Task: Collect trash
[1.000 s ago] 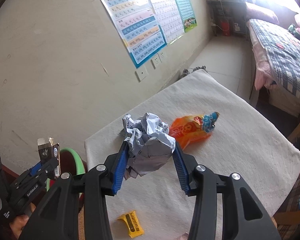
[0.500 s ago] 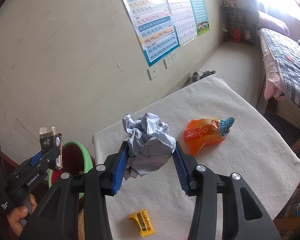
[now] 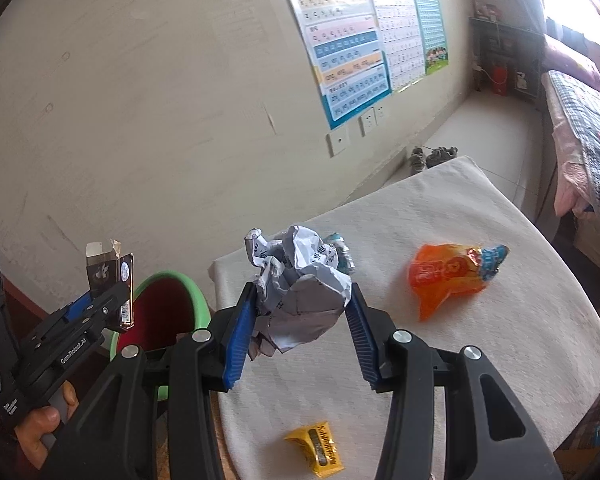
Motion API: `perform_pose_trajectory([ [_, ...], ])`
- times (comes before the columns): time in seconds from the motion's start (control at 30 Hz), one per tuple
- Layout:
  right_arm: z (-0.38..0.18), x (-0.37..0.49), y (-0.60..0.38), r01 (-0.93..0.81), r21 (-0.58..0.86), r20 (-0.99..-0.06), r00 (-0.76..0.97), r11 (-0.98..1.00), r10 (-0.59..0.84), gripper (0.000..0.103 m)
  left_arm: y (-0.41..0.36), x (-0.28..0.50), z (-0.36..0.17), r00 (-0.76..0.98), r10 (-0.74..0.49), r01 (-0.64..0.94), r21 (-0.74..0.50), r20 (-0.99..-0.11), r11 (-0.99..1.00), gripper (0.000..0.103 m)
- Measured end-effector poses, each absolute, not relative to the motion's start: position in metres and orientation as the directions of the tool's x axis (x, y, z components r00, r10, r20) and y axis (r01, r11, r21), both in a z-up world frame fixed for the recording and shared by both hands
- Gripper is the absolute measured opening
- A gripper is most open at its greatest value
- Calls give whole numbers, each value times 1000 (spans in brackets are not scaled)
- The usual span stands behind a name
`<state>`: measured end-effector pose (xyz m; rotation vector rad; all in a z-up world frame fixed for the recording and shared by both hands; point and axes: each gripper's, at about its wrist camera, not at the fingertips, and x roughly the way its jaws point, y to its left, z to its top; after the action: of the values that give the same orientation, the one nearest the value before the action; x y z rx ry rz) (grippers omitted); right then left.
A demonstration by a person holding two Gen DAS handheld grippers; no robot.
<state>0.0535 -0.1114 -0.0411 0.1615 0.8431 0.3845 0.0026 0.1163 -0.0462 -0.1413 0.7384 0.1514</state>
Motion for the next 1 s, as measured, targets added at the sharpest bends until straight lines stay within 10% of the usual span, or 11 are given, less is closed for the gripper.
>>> perform_pose_trajectory([
  [1.0,-57,58,-29,-401,250,-736,513,881,442,44,198,-15,-69,671,211,-347,-50,-710,936,46],
])
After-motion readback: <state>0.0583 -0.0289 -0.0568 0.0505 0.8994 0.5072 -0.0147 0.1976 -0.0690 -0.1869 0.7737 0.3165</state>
